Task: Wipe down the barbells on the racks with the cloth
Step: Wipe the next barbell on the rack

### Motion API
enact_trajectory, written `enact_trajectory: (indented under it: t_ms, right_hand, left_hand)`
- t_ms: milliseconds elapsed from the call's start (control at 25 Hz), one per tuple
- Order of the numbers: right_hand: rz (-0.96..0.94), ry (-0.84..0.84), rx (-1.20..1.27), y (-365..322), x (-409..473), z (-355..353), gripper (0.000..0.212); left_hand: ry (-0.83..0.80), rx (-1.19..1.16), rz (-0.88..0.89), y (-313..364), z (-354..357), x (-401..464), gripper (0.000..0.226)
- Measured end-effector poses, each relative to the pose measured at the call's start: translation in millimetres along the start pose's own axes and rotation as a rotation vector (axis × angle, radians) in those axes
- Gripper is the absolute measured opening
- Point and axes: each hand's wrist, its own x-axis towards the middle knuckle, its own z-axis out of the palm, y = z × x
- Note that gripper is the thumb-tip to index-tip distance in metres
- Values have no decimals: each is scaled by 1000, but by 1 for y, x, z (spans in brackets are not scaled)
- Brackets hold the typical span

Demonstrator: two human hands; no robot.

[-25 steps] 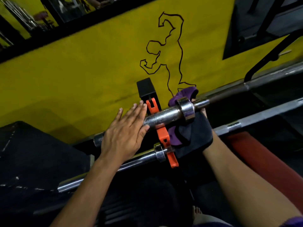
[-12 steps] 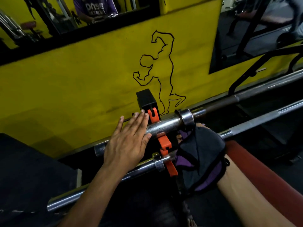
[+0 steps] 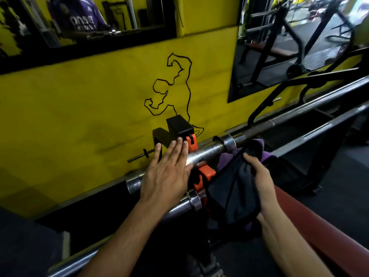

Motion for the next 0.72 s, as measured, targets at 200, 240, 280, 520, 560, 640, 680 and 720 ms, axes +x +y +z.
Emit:
enact_trajectory:
  t_ms: [200,240,280,520,560,640,680,720]
  right_hand:
    - [-794,-145,-372,4,-24,21,15]
    - [-901,-194,-462,2,-21,23,19]
    - [-962,-196,-529,0,-15,21,27]
    - [-1068,-294,-1244,23,28,17,59]
    - [-1099,-281,-1353,27,32,16,65]
    - [-1093,-258,-1419,27,36,16,69]
    - [-1096,-252,-1421,27,34,18,69]
    - [-1106,-236,-1433,27,32,20,68]
  left_hand:
    - [-10,-133,113,-20,-7,-17,66]
    - [5,-165,109,-27,-6,-22,64]
    - [27,-177,100,-34,-5,-29,63]
    - [197,-57,145,-46,36,-91,65]
    - [196,-83,164,-48,49,-103,66]
    - [131,-165,190,-58,76,-123,68]
    - [63,-208,189,-65,87,-129,70]
    - [-33,-255,173,-73,95,-134,71]
